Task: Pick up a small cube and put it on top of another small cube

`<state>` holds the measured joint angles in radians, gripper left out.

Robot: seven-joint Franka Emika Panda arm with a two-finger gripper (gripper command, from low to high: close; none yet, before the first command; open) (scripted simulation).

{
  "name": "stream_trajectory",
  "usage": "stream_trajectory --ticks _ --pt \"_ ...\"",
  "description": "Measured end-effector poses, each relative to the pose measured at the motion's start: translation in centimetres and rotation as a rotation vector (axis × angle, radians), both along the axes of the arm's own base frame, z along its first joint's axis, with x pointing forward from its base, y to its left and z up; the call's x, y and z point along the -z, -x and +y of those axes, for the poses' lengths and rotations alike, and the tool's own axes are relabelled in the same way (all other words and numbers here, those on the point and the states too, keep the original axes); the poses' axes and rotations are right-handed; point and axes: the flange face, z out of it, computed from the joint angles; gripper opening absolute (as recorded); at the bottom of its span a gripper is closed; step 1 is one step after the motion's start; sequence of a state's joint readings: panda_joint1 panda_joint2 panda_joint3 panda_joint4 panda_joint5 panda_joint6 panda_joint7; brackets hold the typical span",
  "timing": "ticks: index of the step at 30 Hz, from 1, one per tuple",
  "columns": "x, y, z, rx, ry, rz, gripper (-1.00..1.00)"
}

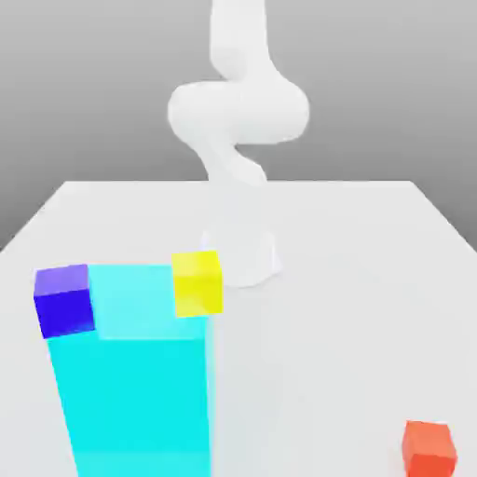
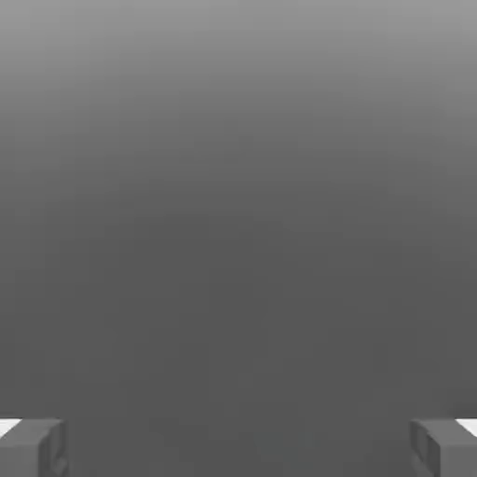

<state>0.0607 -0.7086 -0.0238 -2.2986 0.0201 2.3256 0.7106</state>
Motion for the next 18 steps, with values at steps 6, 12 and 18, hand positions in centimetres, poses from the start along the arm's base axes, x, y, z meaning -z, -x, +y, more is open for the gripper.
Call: stream_trajectory --ticks 6,12,18 --pt "8.4 -6.8 4.1 -0.262 0.077 0.142 0.00" --pt "17.9 -11.2 9.4 -0.514 0.165 0.266 0.00" --pt "28.2 -12.8 15.2 -0.772 0.272 0.378 0.00"
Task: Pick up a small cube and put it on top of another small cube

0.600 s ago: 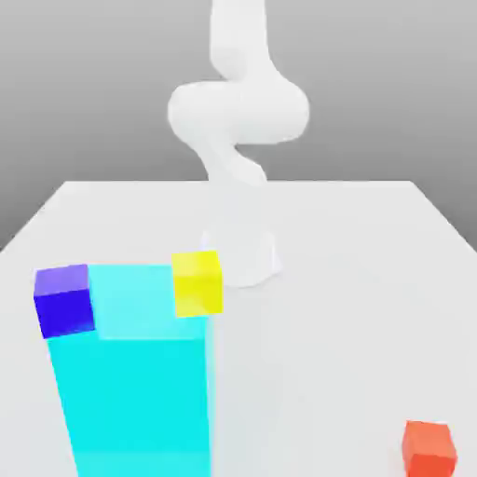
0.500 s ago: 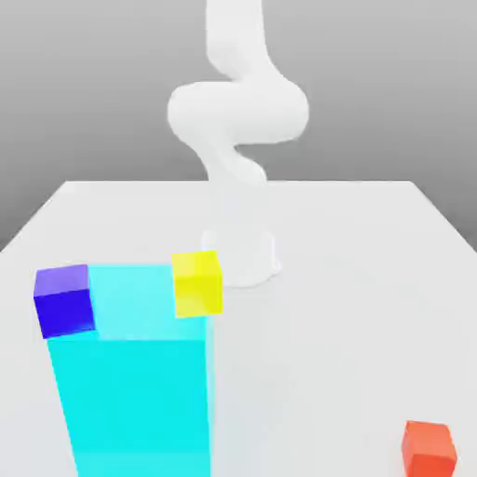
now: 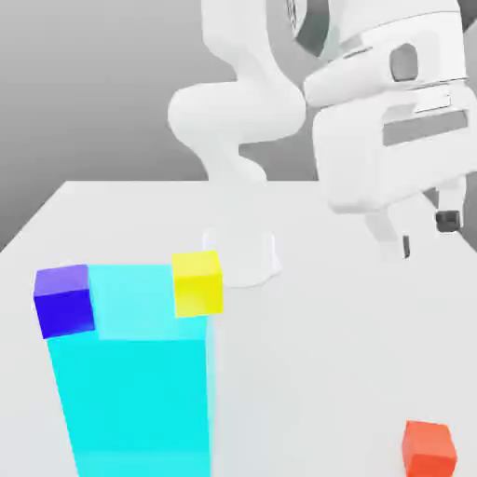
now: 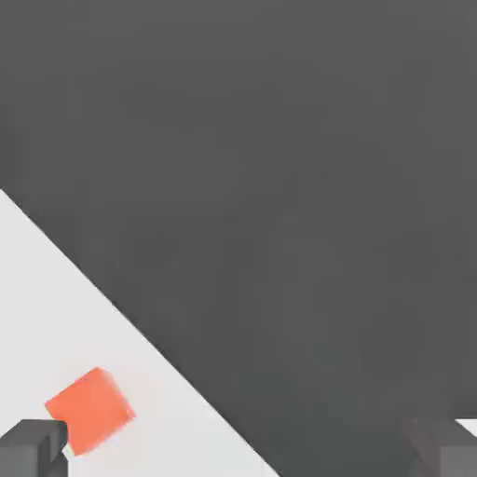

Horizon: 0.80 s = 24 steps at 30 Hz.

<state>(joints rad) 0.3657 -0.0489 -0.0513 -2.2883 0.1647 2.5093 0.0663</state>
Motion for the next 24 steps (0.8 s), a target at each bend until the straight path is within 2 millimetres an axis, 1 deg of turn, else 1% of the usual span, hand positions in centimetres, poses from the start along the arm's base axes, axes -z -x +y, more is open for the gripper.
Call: stream_trajectory --ticks 2,6,9,11,15,16,21,22,23,24 --pt "3.5 0.2 2.1 -0.094 0.036 0.033 0.00" --pt "10.6 0.6 4.4 -0.251 0.113 0.096 0.00" --pt "15.7 1.7 6.0 -0.377 0.175 0.140 0.00" --pt "19.1 2.6 6.9 -0.460 0.216 0.167 0.00" --pt "25.1 3.0 7.4 -0.498 0.235 0.179 0.00" --pt "26.3 3.0 7.3 -0.499 0.235 0.180 -1.00" --pt "26.3 3.0 7.3 -0.499 0.236 0.182 -1.00" --pt "26.9 3.1 7.3 -0.500 0.236 0.182 -1.00" --pt "26.4 3.1 7.3 -0.500 0.236 0.182 -1.00" --pt "25.5 3.0 7.4 -0.501 0.236 0.181 -1.00"
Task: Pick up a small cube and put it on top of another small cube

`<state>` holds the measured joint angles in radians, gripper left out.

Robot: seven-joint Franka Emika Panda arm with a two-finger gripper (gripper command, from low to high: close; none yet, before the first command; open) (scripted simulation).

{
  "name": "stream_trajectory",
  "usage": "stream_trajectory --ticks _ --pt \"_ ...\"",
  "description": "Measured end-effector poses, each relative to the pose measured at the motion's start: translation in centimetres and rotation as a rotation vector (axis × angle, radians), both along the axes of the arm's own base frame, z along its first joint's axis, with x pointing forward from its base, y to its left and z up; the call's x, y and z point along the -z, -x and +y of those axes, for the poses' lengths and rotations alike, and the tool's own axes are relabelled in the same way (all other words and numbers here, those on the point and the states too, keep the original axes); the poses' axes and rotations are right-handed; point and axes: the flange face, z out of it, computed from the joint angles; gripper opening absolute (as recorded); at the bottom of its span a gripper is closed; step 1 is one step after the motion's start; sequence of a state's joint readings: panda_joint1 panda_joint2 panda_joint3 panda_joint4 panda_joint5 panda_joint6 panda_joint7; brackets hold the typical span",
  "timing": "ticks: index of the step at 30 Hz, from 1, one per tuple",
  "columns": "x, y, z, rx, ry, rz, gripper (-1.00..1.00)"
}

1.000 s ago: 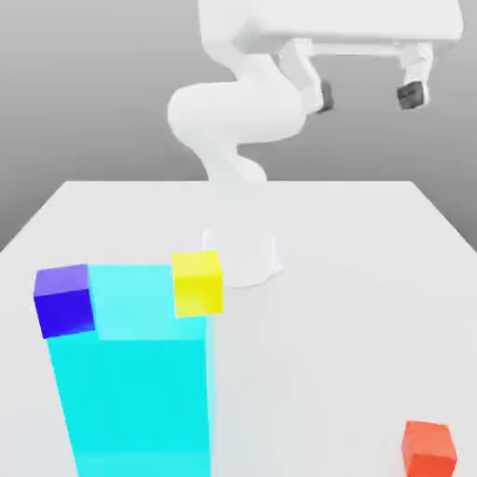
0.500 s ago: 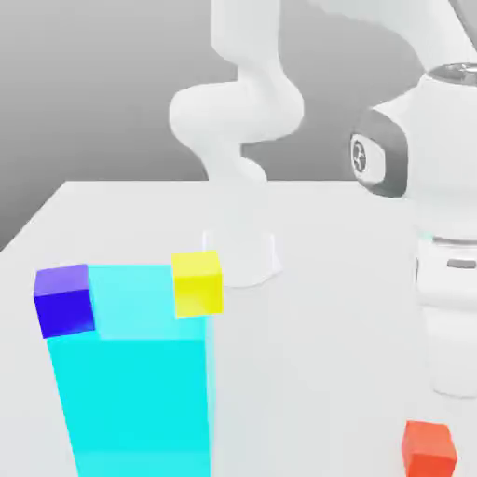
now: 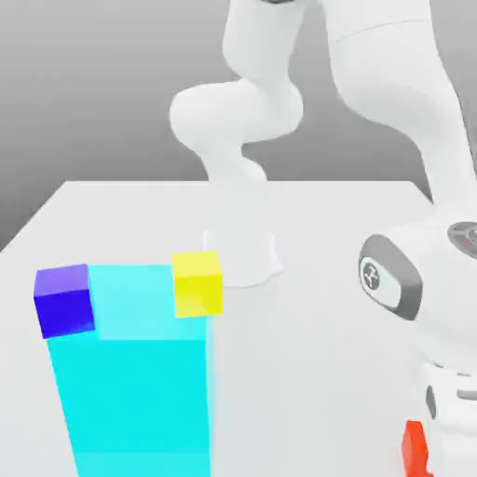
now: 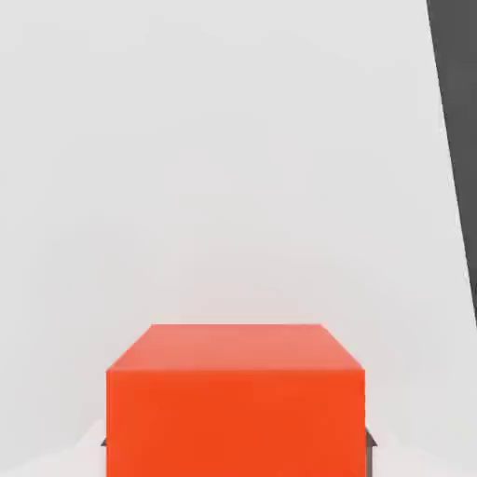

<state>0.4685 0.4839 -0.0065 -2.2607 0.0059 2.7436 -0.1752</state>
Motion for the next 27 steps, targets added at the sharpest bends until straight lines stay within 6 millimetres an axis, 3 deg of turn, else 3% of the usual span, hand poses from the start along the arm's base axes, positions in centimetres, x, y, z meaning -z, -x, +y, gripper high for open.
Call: stream_trajectory --ticks 3,6,10,12,15,19,20,21,24,25,27 --pt "-3.9 0.0 -0.1 0.001 0.000 0.001 -1.00" --pt "-9.3 -2.7 -4.4 0.017 0.001 -0.010 -1.00" --pt "-16.7 -5.5 -13.3 0.056 0.006 -0.023 -1.00" --pt "-20.3 -6.1 -19.8 0.111 0.009 -0.026 -1.00" --pt "-25.2 -5.1 -28.3 0.168 0.011 -0.023 -1.00" --pt "-30.7 -1.5 -37.9 0.219 0.006 -0.008 -1.00" --pt "-31.5 -0.4 -39.8 0.229 0.002 -0.003 -1.00" --pt "-31.1 0.1 -40.8 0.232 0.000 -0.001 -1.00" --pt "-27.3 0.6 -41.6 0.236 -0.002 0.001 -1.00" --pt "-26.5 0.7 -41.7 0.237 -0.002 0.001 1.00" --pt "-26.5 0.7 -41.7 0.237 -0.002 0.001 1.00"
